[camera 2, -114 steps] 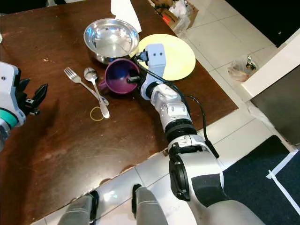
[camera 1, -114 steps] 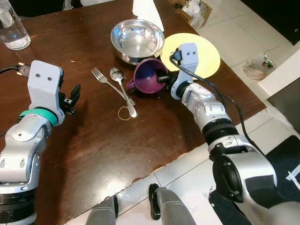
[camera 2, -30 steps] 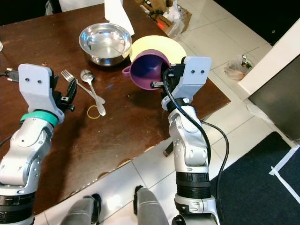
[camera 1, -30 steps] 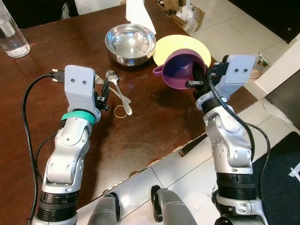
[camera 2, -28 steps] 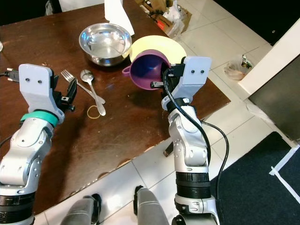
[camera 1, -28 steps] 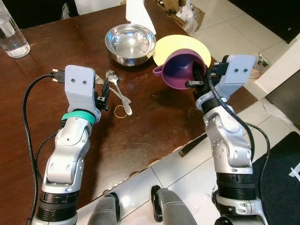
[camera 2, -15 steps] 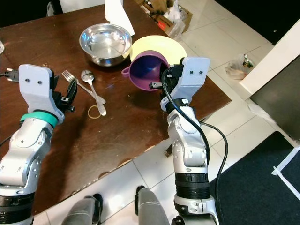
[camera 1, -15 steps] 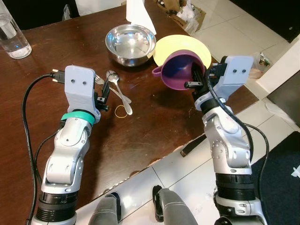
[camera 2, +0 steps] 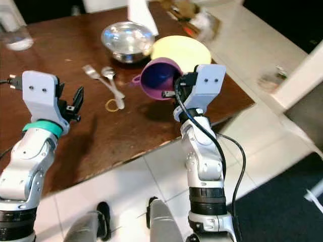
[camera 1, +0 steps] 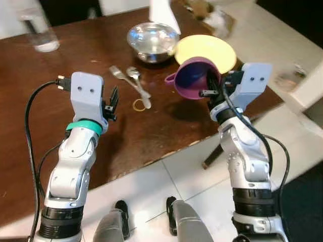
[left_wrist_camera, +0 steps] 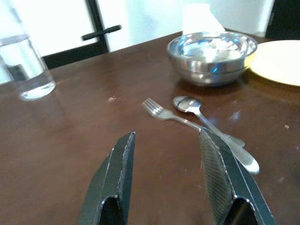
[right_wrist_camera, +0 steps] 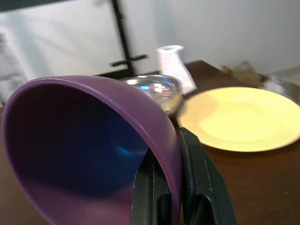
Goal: Setting the table
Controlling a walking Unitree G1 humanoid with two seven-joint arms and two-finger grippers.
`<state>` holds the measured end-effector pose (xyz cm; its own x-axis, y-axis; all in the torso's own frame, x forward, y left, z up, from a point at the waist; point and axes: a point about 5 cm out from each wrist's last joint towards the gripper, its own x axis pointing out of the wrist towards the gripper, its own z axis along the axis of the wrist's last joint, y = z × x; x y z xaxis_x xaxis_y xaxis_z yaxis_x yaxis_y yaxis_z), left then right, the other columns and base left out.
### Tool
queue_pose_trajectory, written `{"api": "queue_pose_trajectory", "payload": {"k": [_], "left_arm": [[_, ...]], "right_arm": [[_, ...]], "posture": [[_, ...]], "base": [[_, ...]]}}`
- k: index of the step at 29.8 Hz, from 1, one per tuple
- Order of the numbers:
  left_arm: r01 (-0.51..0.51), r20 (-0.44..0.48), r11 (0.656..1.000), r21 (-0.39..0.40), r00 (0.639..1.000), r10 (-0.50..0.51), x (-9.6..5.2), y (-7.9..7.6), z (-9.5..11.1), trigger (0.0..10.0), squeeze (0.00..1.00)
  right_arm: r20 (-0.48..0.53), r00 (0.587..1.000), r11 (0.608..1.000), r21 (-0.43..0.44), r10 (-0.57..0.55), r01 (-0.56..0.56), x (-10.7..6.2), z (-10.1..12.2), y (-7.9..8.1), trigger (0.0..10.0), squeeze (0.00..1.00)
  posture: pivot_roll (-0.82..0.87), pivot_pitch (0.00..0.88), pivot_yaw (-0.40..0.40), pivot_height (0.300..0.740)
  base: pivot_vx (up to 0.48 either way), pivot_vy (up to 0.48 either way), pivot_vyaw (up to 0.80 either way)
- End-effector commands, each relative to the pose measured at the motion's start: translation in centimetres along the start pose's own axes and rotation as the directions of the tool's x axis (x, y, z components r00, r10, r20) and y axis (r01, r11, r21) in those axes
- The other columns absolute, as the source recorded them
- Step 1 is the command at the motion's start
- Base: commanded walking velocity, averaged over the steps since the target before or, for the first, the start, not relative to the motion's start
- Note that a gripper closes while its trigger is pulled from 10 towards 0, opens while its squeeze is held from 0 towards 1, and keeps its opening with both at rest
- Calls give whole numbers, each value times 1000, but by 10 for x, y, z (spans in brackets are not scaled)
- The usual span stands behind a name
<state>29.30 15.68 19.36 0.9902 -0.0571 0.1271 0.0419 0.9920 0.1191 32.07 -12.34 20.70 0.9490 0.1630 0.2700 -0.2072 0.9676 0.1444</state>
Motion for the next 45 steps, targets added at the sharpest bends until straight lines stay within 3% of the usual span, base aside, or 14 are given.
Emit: {"api": "queue_pose_trajectory", "payload": {"k": [1, 35, 45], "left_arm": [[12, -8, 1000, 11, 1000, -12, 0, -2, -3, 10000, 0], [9, -12, 1000, 8, 1000, -9, 1, -2, -4, 10000, 0], [-4, -35, 1000, -1, 999, 4, 2, -2, -6, 10000, 0]], "right_arm": [[2, 1000, 1000, -1, -23, 23, -3, -1, -5, 10000, 0], [-10, 999, 999, 15, -34, 34, -3, -3, -5, 10000, 0], [-20, 999, 998, 43, -39, 40, -2, -4, -5, 10000, 0]], "posture": [[-72, 71, 19, 740], [-70, 81, 20, 740], [-71, 84, 22, 740]], "base": [[-311, 0, 0], [-299, 0, 0], [0, 0, 0]]}}
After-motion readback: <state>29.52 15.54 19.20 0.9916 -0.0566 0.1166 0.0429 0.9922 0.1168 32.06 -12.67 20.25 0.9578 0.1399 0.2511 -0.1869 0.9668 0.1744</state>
